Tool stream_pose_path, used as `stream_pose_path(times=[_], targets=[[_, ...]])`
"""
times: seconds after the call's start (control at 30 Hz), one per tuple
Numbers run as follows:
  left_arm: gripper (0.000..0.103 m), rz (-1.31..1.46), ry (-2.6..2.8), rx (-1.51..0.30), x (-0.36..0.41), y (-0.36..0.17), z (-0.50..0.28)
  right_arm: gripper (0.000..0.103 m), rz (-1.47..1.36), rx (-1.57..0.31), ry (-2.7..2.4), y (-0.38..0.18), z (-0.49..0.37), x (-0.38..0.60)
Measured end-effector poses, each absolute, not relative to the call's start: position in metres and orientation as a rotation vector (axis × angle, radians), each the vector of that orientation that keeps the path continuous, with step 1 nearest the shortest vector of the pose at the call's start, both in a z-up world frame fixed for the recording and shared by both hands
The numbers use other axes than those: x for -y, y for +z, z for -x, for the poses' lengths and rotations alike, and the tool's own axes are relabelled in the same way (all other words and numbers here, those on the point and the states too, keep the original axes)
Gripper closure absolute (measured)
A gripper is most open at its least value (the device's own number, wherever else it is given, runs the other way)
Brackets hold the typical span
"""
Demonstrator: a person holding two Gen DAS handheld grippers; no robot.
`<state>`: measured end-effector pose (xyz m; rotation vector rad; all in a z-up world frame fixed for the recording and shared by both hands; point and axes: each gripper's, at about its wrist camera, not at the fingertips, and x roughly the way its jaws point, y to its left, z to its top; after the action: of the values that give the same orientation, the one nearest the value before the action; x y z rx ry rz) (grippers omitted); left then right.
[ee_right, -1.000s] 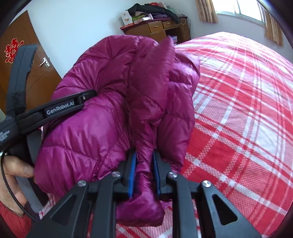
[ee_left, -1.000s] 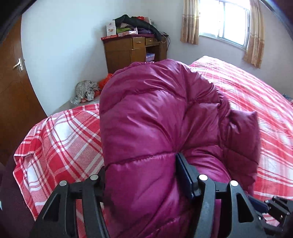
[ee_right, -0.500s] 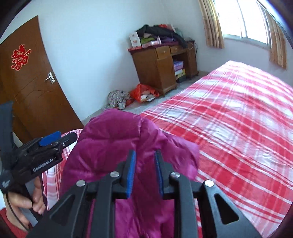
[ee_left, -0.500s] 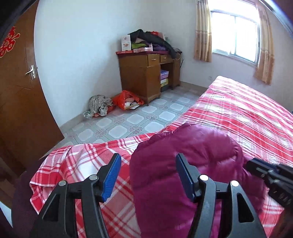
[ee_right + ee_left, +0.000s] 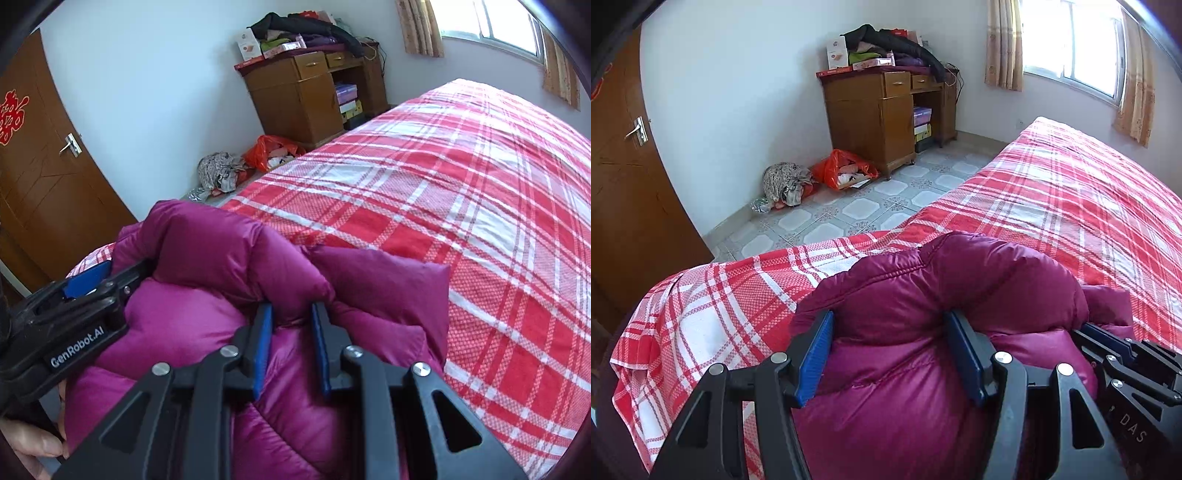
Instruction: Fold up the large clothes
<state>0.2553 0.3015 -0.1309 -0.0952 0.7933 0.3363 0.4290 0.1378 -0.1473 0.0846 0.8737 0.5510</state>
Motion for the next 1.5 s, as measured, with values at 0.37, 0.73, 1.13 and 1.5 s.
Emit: stream_pose_path(times=[0.37, 0.73, 1.13, 1.5], targets=[[0.038, 0.05, 0.384, -0.797, -0.294, -0.113, -0.224, 0.054, -0.026, -0.805, 0.504, -0.122, -0.394, -0.128], [0.038, 0.136, 0.426, -0.778, -0.269, -0.096, -0.122, 0.039, -0.02, -0.753, 0.511, -0.109, -0.31, -0.105], [0.038, 0.096, 0.384, -0.831, -0.244, -0.101, -0.045, 0.023, 0.002, -0.76, 0.46, -0.112, -0.244, -0.072], [0.036, 0.08, 0.298, -0.832, -0.205, -0.094, 0.012, 0.013, 0.025, -0.745, 0.42, -0.093, -0.195, -0.057]])
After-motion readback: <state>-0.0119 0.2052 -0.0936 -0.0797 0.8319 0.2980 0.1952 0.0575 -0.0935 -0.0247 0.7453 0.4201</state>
